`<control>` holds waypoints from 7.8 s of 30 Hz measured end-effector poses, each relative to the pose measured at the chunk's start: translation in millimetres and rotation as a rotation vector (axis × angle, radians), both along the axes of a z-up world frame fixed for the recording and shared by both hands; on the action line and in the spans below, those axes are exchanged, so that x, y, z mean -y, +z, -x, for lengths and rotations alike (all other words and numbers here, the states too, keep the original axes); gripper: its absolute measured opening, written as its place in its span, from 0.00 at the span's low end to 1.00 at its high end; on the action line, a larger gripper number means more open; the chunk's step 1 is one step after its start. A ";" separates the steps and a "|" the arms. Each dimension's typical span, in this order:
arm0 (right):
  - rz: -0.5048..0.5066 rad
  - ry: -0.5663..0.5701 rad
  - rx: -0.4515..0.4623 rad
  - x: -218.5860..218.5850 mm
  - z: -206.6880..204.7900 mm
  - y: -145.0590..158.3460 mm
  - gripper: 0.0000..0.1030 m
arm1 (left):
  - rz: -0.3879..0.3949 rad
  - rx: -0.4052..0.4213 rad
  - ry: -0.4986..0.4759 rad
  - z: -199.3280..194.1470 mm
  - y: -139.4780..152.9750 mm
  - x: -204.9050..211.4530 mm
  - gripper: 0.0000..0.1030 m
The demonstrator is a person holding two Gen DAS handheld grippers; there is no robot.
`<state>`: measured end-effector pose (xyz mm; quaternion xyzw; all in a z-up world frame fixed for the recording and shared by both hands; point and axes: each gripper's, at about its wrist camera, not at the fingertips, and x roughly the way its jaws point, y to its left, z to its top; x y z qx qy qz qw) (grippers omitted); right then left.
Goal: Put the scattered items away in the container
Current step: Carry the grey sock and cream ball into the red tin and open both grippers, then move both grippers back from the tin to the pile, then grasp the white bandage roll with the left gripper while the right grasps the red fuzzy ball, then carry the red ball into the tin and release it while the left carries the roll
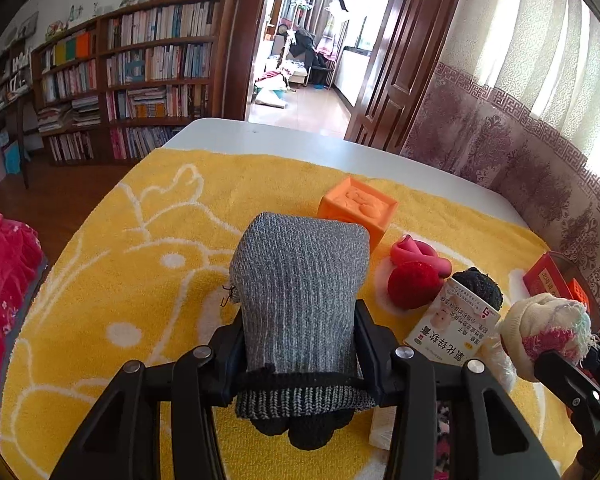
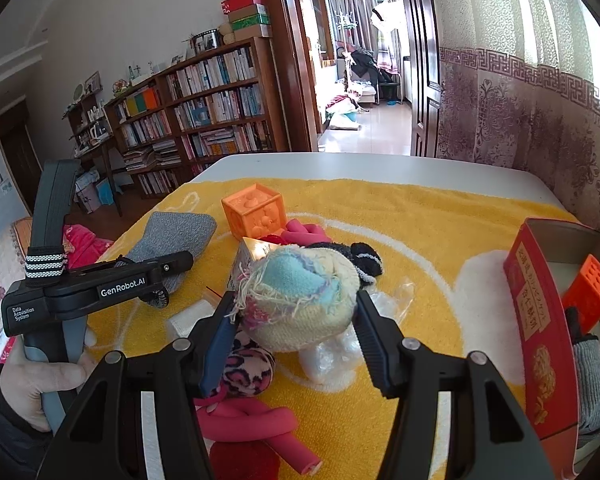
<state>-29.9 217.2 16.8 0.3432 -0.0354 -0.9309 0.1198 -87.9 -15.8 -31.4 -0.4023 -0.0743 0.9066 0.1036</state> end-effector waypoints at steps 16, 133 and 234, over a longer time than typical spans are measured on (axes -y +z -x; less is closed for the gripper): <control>0.032 -0.212 -0.076 -85.6 -30.8 31.1 0.60 | -0.038 -0.052 -0.088 -25.2 31.7 -37.2 0.47; 0.116 0.026 0.069 -28.0 -72.9 -8.4 0.78 | -0.147 0.112 -0.053 -35.7 -4.3 -8.2 0.77; 0.138 -0.440 -0.110 -187.2 -107.2 25.8 0.41 | -0.068 -0.106 -0.306 -83.5 55.3 -114.5 0.37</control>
